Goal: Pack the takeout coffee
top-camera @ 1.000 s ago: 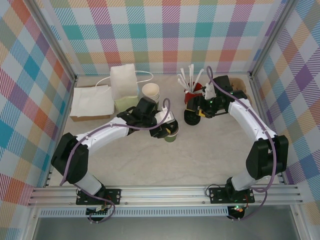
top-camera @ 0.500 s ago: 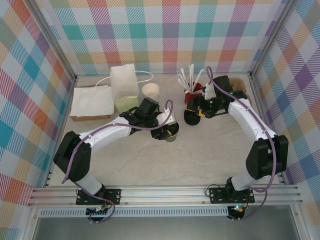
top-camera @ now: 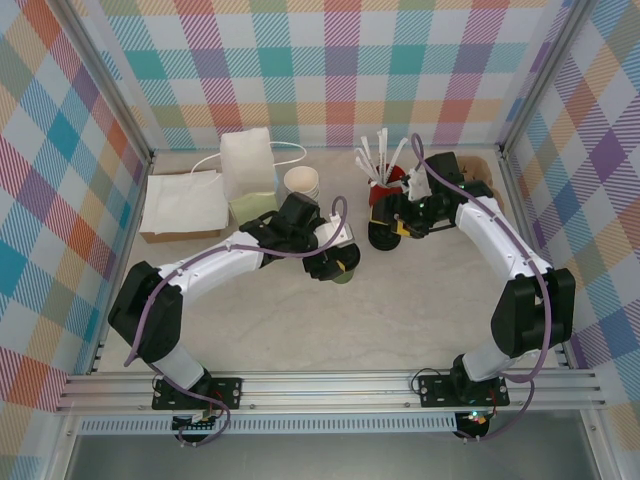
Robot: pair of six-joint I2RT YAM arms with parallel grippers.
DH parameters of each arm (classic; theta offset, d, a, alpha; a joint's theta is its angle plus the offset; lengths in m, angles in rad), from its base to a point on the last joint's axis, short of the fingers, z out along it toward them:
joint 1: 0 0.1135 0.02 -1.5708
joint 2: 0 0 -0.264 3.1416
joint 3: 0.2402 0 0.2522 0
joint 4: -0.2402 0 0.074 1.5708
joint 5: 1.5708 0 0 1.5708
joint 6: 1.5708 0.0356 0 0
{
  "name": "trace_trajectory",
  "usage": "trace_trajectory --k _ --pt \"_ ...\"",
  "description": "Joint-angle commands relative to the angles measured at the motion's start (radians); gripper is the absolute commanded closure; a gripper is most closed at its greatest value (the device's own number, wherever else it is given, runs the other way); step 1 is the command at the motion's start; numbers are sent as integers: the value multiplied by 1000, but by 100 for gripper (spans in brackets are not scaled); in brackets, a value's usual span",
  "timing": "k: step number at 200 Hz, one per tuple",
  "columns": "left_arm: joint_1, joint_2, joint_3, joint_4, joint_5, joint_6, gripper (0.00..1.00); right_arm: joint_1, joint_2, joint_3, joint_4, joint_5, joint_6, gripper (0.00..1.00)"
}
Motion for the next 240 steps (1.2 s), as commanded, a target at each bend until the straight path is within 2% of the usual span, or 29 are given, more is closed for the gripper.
trace_trajectory --k 1,22,63,85,104,139,174,209,240 --pt "-13 -29 17 3 -7 -6 13 4 5 -12 -17 -36 -26 25" --pt "-13 -95 14 32 -5 -69 12 6 -2 -10 -27 -51 -39 25" --pt "-17 -284 -65 146 -22 -297 14 43 11 -2 -50 -46 -50 27" --pt "-30 -361 -92 116 -81 -437 17 69 25 0 -51 -30 -47 28" --pt "-32 -399 -101 63 -120 -617 18 92 47 7 -46 -21 -43 31" --pt "-32 -378 -110 -90 -151 -909 23 135 104 26 -56 -25 -43 33" --pt "-31 -335 -181 -40 -138 -1113 31 155 144 41 -64 -28 -42 36" --pt "-32 -264 -206 33 -130 -1234 29 161 158 45 -70 -31 -43 37" --pt "-31 -191 -188 80 -113 -1267 29 163 166 51 -73 -29 -43 40"
